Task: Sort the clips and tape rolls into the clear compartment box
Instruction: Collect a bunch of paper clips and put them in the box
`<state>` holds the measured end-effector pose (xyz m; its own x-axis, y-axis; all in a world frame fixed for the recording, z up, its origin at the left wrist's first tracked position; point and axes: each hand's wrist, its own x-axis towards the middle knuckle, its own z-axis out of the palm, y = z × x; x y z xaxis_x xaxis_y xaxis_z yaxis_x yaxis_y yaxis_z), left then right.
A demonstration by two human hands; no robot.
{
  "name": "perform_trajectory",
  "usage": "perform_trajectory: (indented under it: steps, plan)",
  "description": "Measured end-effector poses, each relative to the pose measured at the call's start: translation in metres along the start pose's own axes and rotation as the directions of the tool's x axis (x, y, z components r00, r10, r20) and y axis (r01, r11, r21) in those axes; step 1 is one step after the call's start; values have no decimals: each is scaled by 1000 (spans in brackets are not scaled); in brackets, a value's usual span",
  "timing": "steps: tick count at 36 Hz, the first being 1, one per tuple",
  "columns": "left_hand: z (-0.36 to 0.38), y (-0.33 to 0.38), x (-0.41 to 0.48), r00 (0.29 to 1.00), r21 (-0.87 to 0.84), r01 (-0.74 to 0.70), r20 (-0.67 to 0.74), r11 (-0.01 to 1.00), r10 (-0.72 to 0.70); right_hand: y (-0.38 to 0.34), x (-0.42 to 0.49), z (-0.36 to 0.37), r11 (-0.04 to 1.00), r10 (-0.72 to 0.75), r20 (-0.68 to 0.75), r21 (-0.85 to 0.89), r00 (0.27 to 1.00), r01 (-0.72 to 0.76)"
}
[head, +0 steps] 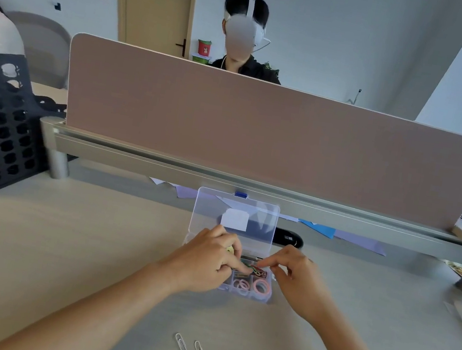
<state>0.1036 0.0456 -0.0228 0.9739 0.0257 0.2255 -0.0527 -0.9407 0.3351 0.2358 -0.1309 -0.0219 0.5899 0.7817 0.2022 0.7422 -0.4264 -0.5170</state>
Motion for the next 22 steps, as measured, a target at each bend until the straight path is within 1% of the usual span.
perform_trajectory:
  steps: [2, 4, 7, 8, 9, 13, 17, 19, 21, 22]
  plan:
    - [0, 0, 0, 1000, -8, 2, -8, 1000, -2, 2, -1, 2, 993, -36, 39, -110, 999, 40]
    - [-1, -3, -1, 999, -19, 2, -45, 1000, -3, 3, -1, 2, 982, -38, 65, -184, 997, 50]
    - [-2, -16, -6, 989, 14, 11, -148, 1000, -9, 5, -1, 0, 984, -52, -6, -174, 999, 50]
    - [-3, -20, -8, 987, 32, 23, -162, 999, -17, 6, 0, -1, 985, -62, -28, -164, 998, 57]
    - [-5, -24, -10, 987, 52, 36, -157, 998, -27, 7, -1, -1, 984, -74, -29, -165, 997, 68]
    - [-10, -28, -16, 995, 94, 62, -88, 994, -54, 4, -2, -1, 970, -88, 57, -223, 995, 98]
    - [-13, -25, -17, 993, 73, 63, -106, 995, -56, 2, -2, -2, 979, -76, -6, -191, 997, 73]
    - [-13, -22, -18, 993, 59, 53, -111, 997, -46, -2, -3, -1, 971, -74, 30, -224, 997, 79]
    - [-11, -18, -18, 997, 65, 41, -68, 997, -37, -7, -5, 1, 958, -61, 79, -274, 995, 81]
    - [-10, -16, -18, 999, 77, 40, -37, 996, -37, -9, -6, 1, 957, -56, 81, -282, 995, 76]
